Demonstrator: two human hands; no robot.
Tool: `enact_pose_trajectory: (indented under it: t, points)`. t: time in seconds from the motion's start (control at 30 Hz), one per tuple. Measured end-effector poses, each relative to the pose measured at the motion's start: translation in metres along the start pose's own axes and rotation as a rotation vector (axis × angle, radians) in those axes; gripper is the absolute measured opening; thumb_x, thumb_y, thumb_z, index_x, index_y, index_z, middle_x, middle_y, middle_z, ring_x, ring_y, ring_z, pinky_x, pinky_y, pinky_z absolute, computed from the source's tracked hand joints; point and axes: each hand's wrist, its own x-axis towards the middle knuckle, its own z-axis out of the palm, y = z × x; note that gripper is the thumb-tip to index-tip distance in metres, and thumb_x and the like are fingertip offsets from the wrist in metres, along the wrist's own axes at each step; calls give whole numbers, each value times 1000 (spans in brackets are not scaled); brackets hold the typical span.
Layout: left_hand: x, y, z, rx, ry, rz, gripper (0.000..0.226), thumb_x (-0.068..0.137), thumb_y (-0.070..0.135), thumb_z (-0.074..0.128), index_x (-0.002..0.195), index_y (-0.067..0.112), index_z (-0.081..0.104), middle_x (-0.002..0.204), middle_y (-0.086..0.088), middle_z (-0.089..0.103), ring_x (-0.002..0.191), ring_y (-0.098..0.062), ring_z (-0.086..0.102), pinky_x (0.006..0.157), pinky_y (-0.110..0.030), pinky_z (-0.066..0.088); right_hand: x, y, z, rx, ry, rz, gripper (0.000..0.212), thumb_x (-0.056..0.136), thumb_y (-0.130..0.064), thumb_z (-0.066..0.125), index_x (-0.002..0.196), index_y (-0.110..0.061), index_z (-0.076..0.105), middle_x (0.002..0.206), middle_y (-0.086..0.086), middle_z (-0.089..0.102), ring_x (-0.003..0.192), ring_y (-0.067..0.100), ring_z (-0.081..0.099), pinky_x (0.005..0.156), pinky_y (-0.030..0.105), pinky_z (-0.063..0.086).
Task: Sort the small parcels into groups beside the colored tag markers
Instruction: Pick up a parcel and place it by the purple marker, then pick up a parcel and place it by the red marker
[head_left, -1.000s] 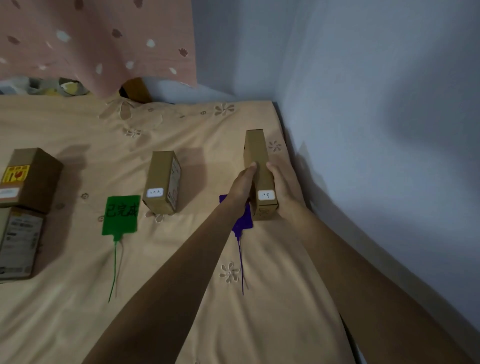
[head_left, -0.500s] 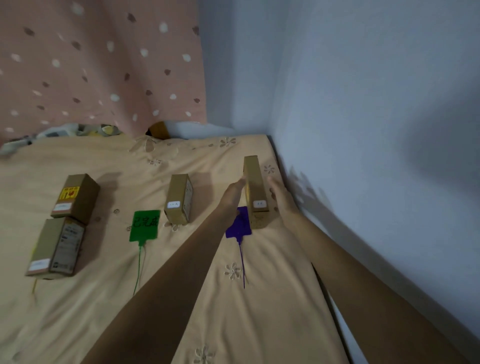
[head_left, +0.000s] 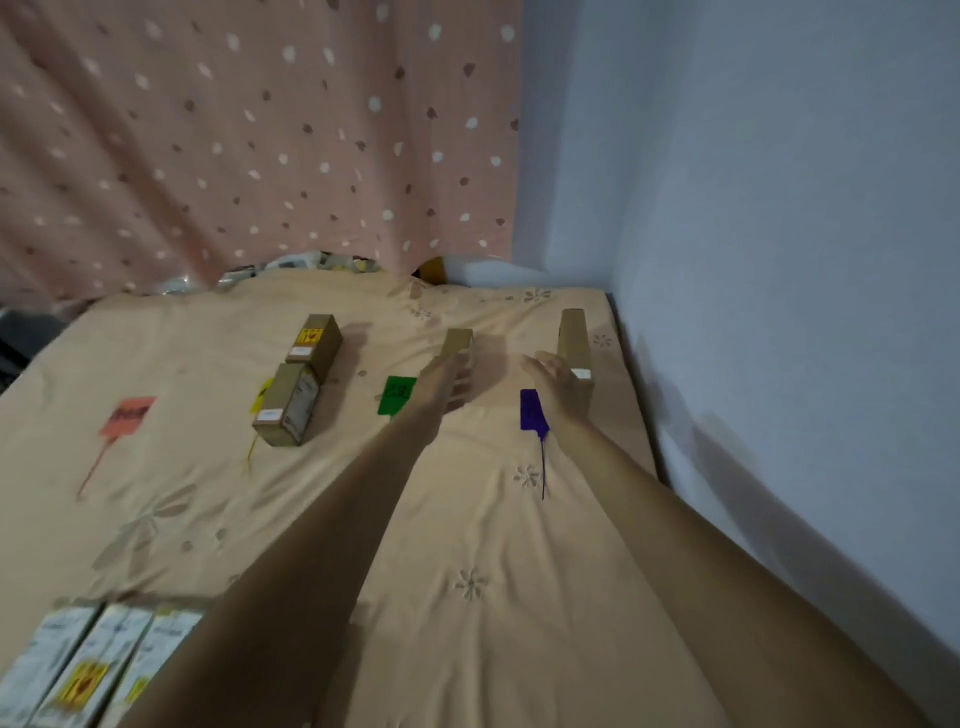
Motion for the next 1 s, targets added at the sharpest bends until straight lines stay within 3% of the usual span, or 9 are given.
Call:
enact_pose_trajectory:
  t: [0.17, 0.23, 0.3, 0.4, 0.47, 0.63, 0.87, 1.0]
  points:
    - [-37, -10, -92, 36, 63, 61, 25, 95, 30, 54, 111, 11, 57, 100, -7, 64, 89, -22, 60, 78, -33, 46, -54, -14, 60, 16, -149, 20, 31, 88, -47, 59, 113, -27, 61, 111, -5, 60, 109, 18, 56, 95, 37, 45]
    - [-54, -18, -141, 34, 81, 84, 28, 94, 31, 54, 114, 12, 57, 101, -5, 66, 91, -21, 61, 75, -31, 47, -80, -20, 97, 20, -198, 19, 40, 78, -56, 62, 109, -29, 63, 116, -4, 63, 113, 19, 57, 99, 39, 44]
    - [-69, -27, -193, 33, 107, 111, 19, 94, 30, 54, 104, 16, 61, 97, -5, 67, 90, -23, 61, 73, -31, 47, -103, -23, 140, 36, -212, 33, 58, 65, -62, 62, 112, -28, 64, 121, -2, 64, 113, 18, 58, 100, 39, 43]
    - [-93, -36, -266, 30, 115, 126, 11, 94, 25, 52, 88, 19, 60, 91, -7, 65, 83, -24, 60, 73, -30, 45, -139, -24, 203, 40, -205, 35, 47, 79, -51, 66, 117, -24, 63, 122, -1, 62, 113, 19, 58, 98, 37, 45]
    - [-111, -45, -326, 34, 113, 125, 13, 94, 28, 51, 89, 18, 59, 94, -6, 66, 84, -23, 60, 74, -31, 44, -168, -26, 252, 13, -208, 14, 43, 85, -45, 65, 121, -21, 62, 122, -3, 60, 114, 19, 57, 98, 35, 44]
    - [-142, -69, -441, 40, 110, 100, 19, 95, 33, 51, 98, 15, 58, 107, -8, 67, 94, -25, 61, 77, -32, 45, -234, -34, 346, -71, -216, 1, 40, 82, -49, 66, 115, -28, 61, 117, -5, 60, 115, 20, 57, 98, 37, 46]
    - [-153, -102, -531, 41, 112, 26, 28, 97, 32, 48, 109, 7, 57, 110, -10, 65, 98, -26, 60, 80, -33, 46, -275, -32, 439, -200, -287, 54, 51, 84, -45, 65, 128, -23, 57, 130, -1, 57, 112, 20, 57, 92, 34, 48]
    - [-145, -124, -576, 54, 148, -23, 27, 97, 31, 48, 108, 8, 56, 108, -10, 64, 95, -26, 59, 84, -36, 46, -277, -20, 497, -285, -385, 147, 46, 79, -47, 66, 118, -24, 57, 118, -1, 60, 104, 20, 62, 91, 37, 51]
